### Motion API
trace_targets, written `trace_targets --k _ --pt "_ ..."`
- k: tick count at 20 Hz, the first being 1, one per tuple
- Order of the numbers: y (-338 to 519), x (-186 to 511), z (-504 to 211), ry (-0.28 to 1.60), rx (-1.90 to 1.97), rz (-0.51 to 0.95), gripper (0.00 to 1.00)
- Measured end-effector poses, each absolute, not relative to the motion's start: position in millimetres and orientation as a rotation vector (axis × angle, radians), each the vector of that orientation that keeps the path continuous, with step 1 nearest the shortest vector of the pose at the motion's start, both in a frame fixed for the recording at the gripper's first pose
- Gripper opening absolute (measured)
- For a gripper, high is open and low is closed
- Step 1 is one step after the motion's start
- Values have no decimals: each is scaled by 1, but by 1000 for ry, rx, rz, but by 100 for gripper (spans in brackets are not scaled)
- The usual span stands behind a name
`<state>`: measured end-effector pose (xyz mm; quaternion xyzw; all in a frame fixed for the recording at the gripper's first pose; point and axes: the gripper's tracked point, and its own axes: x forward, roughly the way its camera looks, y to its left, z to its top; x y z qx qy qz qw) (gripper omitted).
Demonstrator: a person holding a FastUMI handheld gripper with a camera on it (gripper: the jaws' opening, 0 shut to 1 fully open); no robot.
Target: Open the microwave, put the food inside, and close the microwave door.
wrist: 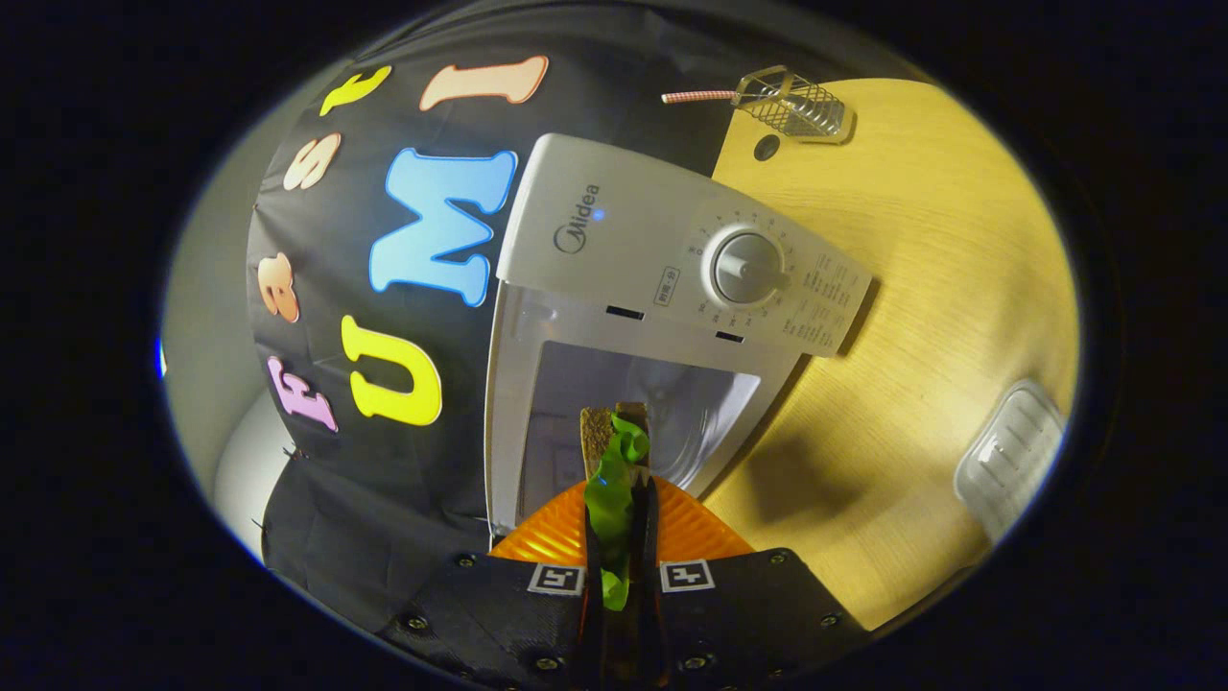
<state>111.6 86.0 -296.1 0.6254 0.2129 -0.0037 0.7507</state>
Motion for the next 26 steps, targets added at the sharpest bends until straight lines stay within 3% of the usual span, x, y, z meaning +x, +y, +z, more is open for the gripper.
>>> trace_targets --k 19,26 --pt "126 243 -372 145 1571 -379 14" --pt "133 268 -382 137 1550 -378 15"
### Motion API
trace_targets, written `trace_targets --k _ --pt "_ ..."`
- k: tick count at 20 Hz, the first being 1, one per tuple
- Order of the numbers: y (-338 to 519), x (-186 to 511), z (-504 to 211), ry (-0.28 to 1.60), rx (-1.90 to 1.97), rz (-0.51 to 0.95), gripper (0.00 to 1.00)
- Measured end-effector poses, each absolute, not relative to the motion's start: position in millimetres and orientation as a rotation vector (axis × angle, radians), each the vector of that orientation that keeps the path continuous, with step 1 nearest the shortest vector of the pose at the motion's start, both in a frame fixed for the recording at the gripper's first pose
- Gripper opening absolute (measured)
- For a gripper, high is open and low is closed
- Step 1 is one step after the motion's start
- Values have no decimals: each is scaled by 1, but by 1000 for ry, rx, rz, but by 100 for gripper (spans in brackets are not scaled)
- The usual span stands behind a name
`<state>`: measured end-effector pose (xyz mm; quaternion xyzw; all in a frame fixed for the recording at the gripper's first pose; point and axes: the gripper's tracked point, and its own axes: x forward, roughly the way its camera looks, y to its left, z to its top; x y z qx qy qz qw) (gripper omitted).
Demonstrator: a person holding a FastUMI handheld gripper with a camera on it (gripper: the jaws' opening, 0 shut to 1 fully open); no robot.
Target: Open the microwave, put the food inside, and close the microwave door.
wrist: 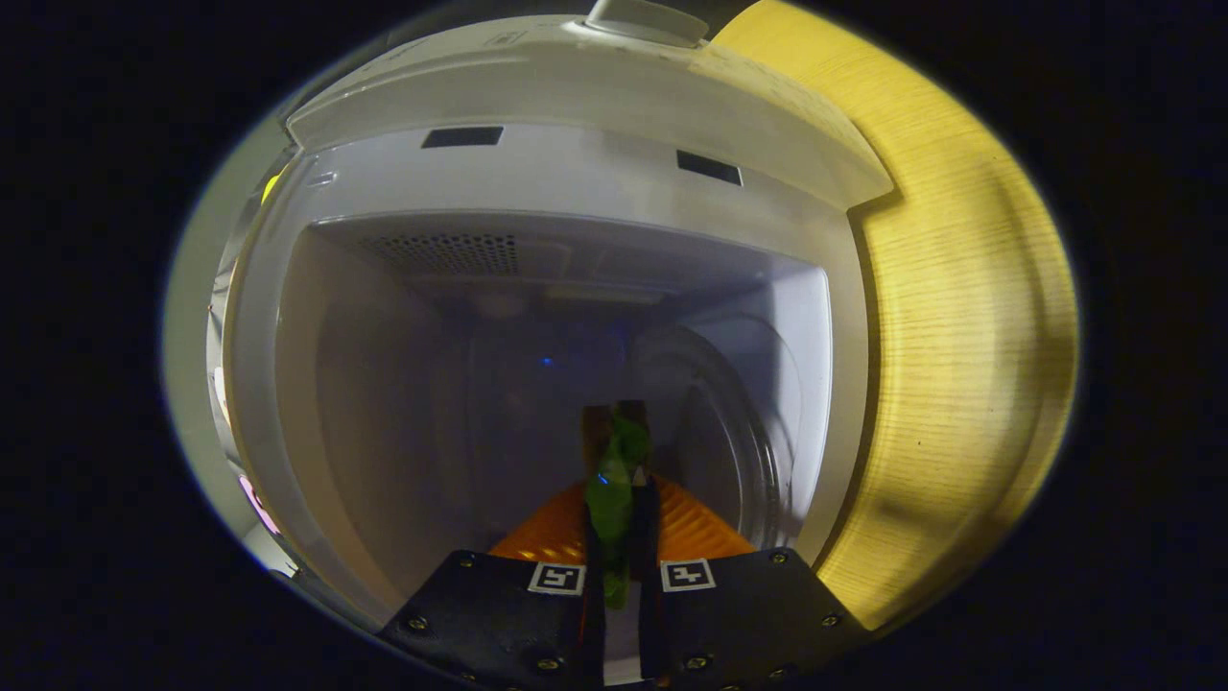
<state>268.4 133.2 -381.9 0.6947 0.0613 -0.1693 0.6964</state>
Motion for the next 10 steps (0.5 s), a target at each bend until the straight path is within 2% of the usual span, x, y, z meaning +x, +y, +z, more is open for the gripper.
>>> trace_targets --k 6,8,9,10 --pt "132 270 -385 142 1520 -379 15" --pt "132 267 -386 154 1533 -385 22" --pt "135 263 -387 178 1530 -381 30" --pt "135 261 -390 201 1511 -383 35"
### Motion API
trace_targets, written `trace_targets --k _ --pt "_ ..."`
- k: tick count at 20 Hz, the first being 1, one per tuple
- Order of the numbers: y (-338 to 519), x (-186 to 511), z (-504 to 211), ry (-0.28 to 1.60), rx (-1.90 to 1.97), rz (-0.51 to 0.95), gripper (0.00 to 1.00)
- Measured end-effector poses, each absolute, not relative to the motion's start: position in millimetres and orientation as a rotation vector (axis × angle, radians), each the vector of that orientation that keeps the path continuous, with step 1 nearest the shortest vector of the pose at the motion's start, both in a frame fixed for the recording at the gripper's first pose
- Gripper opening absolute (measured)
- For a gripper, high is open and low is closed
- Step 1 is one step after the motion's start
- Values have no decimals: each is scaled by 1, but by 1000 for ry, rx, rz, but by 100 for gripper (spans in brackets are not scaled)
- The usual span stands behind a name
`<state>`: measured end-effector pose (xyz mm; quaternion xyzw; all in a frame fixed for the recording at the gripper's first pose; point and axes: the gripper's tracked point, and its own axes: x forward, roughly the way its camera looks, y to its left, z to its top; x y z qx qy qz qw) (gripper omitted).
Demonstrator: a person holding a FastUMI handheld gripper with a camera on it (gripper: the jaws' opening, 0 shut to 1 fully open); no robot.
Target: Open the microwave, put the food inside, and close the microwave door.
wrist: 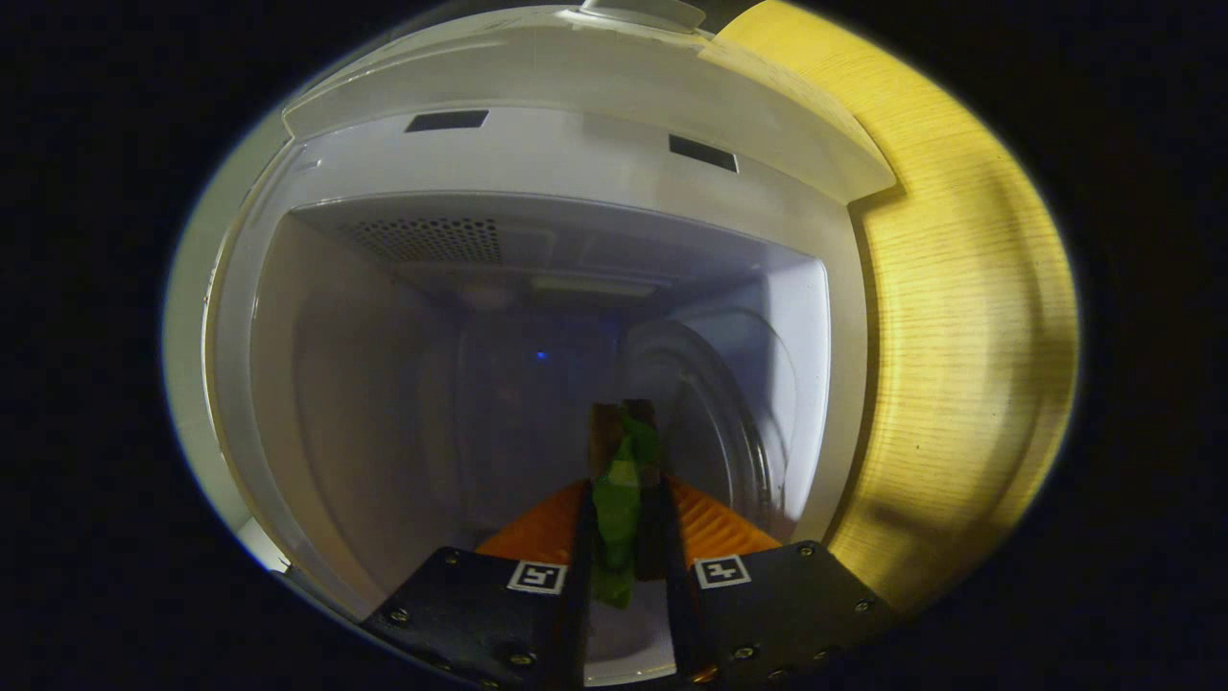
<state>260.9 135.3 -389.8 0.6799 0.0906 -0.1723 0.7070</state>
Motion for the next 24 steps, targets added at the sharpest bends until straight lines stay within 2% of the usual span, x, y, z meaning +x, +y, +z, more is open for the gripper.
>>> trace_targets --k 2,3,4,5,12,16,24 --pt "135 253 -378 203 1457 -353 56" --pt "134 249 -373 219 1405 -345 77" --pt "136 247 -371 244 1355 -335 84" --pt "135 239 -367 266 1311 -318 96" --pt "126 188 -353 359 1042 -212 96" --pt "118 149 -321 386 798 -131 96" --pt "105 61 -225 286 435 9 96"
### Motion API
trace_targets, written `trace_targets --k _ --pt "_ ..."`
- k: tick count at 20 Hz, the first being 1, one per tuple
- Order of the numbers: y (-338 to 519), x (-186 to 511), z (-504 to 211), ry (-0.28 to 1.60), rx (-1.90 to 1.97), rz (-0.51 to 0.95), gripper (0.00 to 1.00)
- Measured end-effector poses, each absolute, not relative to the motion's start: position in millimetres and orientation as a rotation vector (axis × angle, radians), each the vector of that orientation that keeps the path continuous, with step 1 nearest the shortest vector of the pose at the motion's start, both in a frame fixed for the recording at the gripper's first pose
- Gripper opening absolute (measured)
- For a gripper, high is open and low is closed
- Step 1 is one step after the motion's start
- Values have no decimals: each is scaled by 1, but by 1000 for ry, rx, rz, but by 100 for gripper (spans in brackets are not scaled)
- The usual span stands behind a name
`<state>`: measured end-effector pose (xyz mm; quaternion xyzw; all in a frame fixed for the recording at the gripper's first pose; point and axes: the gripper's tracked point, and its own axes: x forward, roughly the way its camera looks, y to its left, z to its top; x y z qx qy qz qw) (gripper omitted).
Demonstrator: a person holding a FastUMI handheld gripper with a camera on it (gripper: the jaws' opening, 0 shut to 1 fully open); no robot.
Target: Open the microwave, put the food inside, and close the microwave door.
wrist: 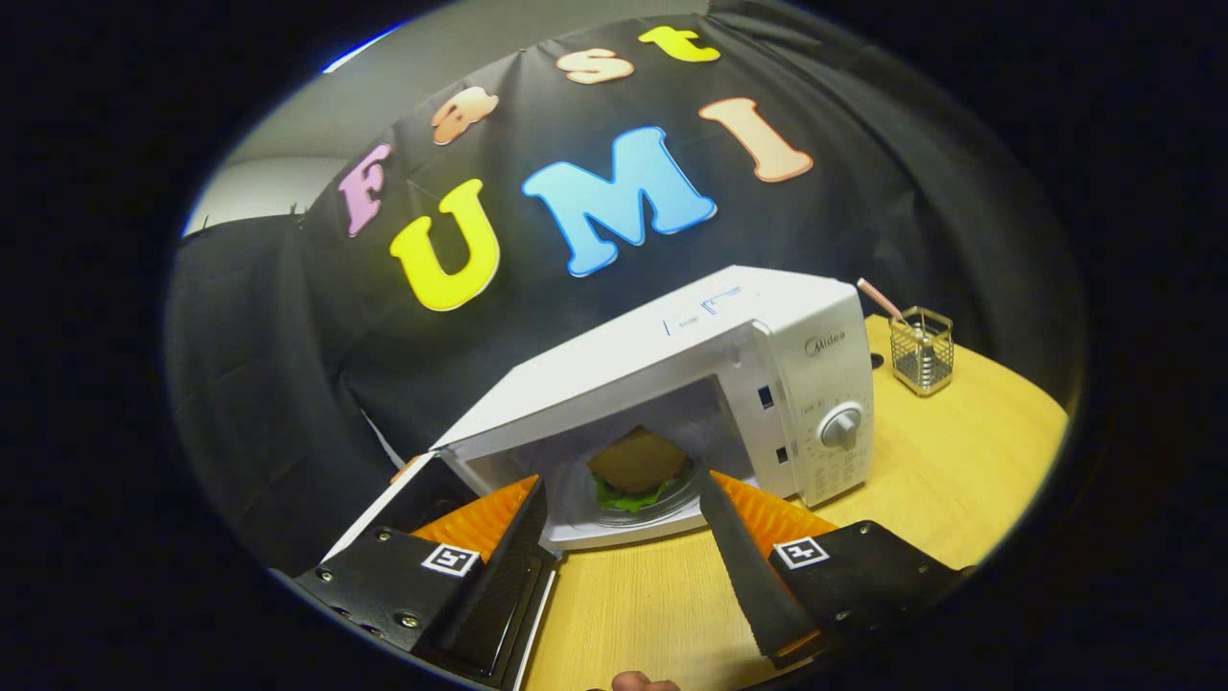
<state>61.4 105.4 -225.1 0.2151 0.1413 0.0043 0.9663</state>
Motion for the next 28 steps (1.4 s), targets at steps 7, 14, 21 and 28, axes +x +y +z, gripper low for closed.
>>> trace_targets --k 7,14,21,28 --pt "119 -5 -160 189 203 69 94" --pt "170 -41 -168 195 107 151 9" --pt "255 -87 -169 217 114 385 1" --pt "351 -135 -175 237 83 649 1"
